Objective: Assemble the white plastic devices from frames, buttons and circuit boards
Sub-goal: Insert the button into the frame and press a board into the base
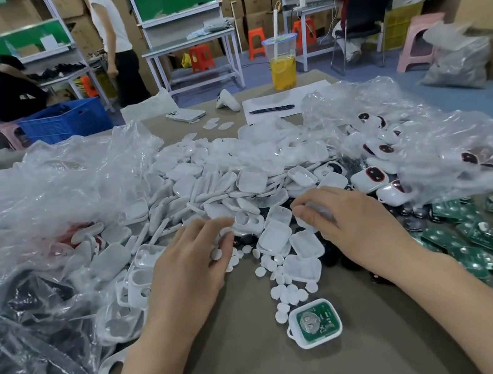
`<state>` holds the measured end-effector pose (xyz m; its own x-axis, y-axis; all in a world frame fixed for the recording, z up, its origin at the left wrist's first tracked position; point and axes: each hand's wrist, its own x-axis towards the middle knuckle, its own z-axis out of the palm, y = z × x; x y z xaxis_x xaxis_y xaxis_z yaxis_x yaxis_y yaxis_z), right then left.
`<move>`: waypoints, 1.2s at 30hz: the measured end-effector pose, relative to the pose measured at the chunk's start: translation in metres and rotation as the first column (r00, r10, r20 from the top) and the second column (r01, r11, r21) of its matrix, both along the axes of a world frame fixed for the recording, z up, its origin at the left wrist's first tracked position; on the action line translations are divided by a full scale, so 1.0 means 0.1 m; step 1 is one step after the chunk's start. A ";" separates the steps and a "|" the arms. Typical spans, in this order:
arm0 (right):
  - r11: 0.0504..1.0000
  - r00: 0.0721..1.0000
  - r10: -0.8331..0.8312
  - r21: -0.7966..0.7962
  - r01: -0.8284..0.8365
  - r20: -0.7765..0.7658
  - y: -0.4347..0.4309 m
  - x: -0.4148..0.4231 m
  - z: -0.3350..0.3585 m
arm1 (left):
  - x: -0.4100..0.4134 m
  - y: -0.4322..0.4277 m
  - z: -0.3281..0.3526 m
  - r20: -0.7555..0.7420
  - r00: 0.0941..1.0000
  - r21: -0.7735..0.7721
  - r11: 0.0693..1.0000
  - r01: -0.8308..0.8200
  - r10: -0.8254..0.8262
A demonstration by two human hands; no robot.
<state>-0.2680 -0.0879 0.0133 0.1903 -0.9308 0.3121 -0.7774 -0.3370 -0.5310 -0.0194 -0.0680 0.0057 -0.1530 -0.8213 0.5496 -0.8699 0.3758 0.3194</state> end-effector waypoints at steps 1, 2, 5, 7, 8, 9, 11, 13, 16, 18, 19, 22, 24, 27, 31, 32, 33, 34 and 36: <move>1.000 1.000 -0.002 0.000 0.002 0.006 0.01 0.00 0.00 | 0.00 0.00 -0.01 -0.001 1.000 -0.004 1.000 0.000 0.000; 1.000 1.000 -0.002 -0.001 0.002 0.010 0.01 0.01 0.01 | 0.00 0.00 -0.01 -0.004 1.000 -0.005 1.000 -0.002 0.002; 1.000 1.000 -0.011 -0.020 0.011 0.028 0.02 0.01 0.01 | 0.00 0.00 -0.01 -0.030 1.000 -0.004 1.000 -0.006 0.006; 0.999 0.999 -0.019 -0.038 0.021 0.051 0.02 0.02 0.01 | -0.01 0.00 0.00 -0.046 0.999 -0.007 1.000 -0.011 0.011; 0.999 0.998 -0.021 -0.045 0.023 0.062 0.01 0.01 0.01 | -0.01 0.00 0.00 -0.051 0.999 -0.005 1.000 -0.014 0.013; 0.999 0.997 -0.020 -0.048 0.024 0.076 0.01 0.01 0.01 | -0.02 0.00 0.00 -0.052 0.999 0.002 1.000 -0.014 0.014; 0.998 0.994 -0.018 -0.054 0.024 0.109 0.01 0.02 0.01 | -0.03 0.02 0.00 -0.040 0.999 0.012 1.000 -0.005 0.006; 0.997 0.991 -0.014 -0.069 0.024 0.132 0.01 0.02 0.00 | -0.04 0.03 0.00 -0.012 1.000 0.019 1.000 0.007 -0.006; 0.998 0.982 0.024 -0.065 -0.011 0.190 0.00 0.04 -0.01 | -0.05 0.06 0.01 0.015 1.000 0.038 0.999 0.010 -0.010; 0.997 0.970 0.062 -0.057 -0.049 0.236 0.00 0.05 -0.01 | -0.04 0.06 0.02 0.024 1.000 0.038 0.999 0.013 -0.014; 0.996 0.963 0.075 -0.056 -0.062 0.258 0.00 0.05 -0.01 | -0.04 0.06 0.02 0.024 1.000 0.035 0.999 0.015 -0.015; 0.995 0.934 0.096 -0.034 -0.090 0.343 0.00 0.06 -0.01 | -0.04 0.05 0.01 0.011 1.000 0.028 0.999 0.015 -0.016; 0.994 0.908 0.101 -0.011 -0.106 0.408 0.00 0.06 0.00 | -0.03 0.05 0.01 0.007 1.000 0.036 0.999 0.016 -0.016; 0.994 0.881 0.097 0.006 -0.112 0.463 0.00 0.05 0.00 | -0.03 0.05 0.00 0.007 1.000 0.040 0.999 0.020 -0.020; 0.989 0.859 0.085 0.062 -0.134 0.505 -0.02 0.04 0.00 | -0.02 0.04 -0.01 -0.023 0.999 0.008 1.000 0.026 -0.026; 0.988 0.853 0.087 0.064 -0.139 0.514 -0.02 0.04 0.00 | -0.02 0.03 -0.01 -0.039 0.999 -0.004 1.000 0.022 -0.022; 0.987 0.849 0.093 0.065 -0.148 0.521 -0.02 0.04 0.00 | -0.02 0.03 -0.02 -0.053 0.998 -0.018 1.000 0.017 -0.018; 0.985 0.842 0.099 0.066 -0.157 0.530 -0.02 0.04 0.00 | -0.02 0.03 -0.02 -0.060 0.998 -0.030 0.999 0.012 -0.014; 0.982 0.823 0.102 0.074 -0.172 0.559 -0.02 0.03 0.00 | -0.02 0.03 -0.02 -0.059 0.998 -0.036 0.999 0.004 -0.006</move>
